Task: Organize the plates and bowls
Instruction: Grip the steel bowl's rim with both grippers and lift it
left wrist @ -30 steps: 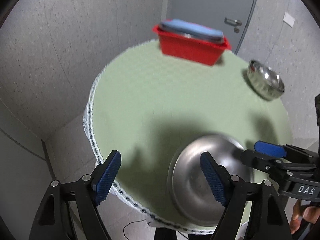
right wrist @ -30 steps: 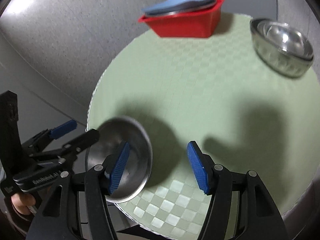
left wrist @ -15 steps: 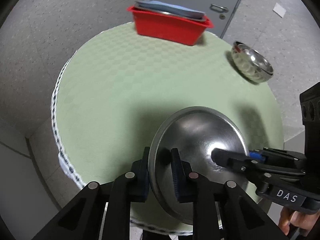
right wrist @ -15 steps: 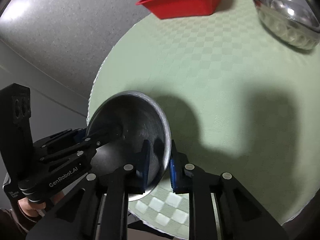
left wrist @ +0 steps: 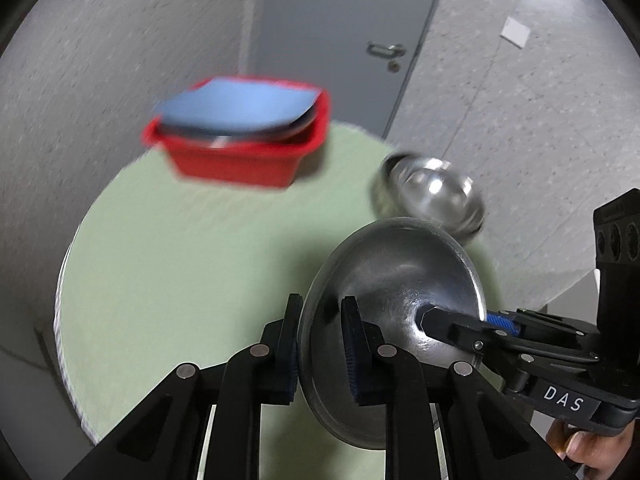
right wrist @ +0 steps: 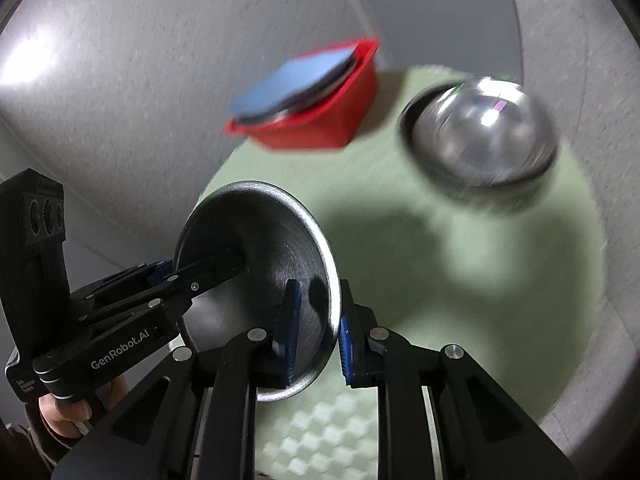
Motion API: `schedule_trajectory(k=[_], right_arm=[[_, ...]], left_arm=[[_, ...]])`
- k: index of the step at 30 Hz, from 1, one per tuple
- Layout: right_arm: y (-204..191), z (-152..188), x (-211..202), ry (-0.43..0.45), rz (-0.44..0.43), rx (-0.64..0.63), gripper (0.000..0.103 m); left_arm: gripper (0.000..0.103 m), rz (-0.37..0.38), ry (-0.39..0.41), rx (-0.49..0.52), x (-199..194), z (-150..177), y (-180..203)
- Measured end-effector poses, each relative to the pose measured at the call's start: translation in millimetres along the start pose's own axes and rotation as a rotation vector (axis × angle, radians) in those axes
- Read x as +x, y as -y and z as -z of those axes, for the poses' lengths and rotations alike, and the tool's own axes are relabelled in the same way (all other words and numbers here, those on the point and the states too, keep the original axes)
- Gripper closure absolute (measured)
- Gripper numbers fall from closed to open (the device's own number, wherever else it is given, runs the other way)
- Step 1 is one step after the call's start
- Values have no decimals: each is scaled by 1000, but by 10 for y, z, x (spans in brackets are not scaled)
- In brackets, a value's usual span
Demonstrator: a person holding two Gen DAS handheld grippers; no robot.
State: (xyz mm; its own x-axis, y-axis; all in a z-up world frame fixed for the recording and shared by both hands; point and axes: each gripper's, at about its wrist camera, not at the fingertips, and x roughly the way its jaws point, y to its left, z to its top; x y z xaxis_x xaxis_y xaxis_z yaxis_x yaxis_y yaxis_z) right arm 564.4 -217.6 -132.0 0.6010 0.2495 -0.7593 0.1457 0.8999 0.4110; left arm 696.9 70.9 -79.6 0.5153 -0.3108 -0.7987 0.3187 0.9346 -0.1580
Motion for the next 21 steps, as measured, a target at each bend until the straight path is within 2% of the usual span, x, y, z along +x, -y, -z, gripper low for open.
schedule_trajectory(k=[4, 10, 21], right_arm=[[282, -299, -200, 50, 21, 11, 86], [659, -669, -372, 105, 65, 31, 86], [1126, -970, -169, 86, 119, 44, 86]], left_arm=[[88, 25, 31, 27, 167, -368, 291], [88, 37, 30, 53, 624, -776, 587], [81, 8, -50, 70, 1607, -1227, 868]])
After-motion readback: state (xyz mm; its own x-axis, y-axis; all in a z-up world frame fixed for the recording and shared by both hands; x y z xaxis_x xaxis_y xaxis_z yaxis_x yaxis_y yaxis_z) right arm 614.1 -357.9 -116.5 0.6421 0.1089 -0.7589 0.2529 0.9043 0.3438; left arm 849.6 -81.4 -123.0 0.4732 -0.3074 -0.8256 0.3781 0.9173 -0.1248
